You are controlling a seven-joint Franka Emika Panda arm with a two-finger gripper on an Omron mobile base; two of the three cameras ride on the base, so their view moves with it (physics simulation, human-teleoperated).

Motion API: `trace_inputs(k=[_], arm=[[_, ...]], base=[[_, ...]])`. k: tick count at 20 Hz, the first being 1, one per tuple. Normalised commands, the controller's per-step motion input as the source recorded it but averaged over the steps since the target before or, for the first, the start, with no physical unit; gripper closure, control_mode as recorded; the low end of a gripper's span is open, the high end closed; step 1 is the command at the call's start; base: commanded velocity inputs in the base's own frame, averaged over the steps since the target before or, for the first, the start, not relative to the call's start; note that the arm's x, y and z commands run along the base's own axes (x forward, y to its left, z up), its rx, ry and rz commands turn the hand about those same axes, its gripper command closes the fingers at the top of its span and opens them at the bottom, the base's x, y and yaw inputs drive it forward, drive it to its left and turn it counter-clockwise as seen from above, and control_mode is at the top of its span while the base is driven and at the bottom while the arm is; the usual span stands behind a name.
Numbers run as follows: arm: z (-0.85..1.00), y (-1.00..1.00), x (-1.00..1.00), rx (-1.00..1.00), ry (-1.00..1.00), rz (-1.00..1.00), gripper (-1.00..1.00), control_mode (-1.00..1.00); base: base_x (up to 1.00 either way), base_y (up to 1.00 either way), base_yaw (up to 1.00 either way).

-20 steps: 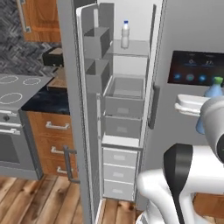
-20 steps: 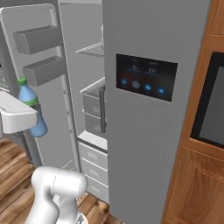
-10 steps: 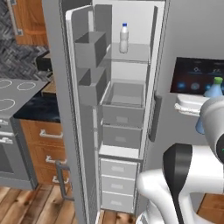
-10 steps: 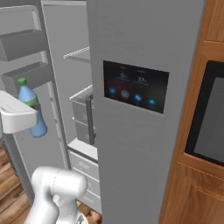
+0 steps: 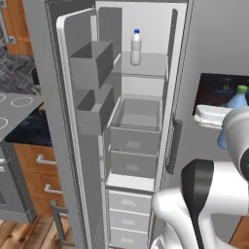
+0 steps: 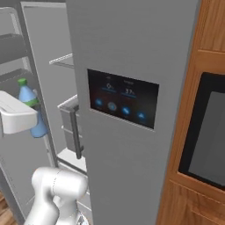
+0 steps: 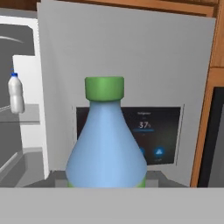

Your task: Take the bottled waters from the counter and place them in the freezer to freeze. Close the freezer door after placing the bottles.

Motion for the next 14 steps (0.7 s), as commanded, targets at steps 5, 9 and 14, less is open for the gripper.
trace_inputs(k=[5, 9, 14], arm=[[0.00, 0.00, 0.00, 0.00, 0.00, 0.00, 1.00, 1.00], [0.00, 0.00, 0.00, 0.00, 0.00, 0.00, 1.00, 1.00], [0.00, 0.00, 0.00, 0.00, 0.00, 0.00, 1.00, 1.00]], base=[[0.21, 0.07, 0.00], [0.13, 0.25, 0.00], [0.21, 0.46, 0.00]])
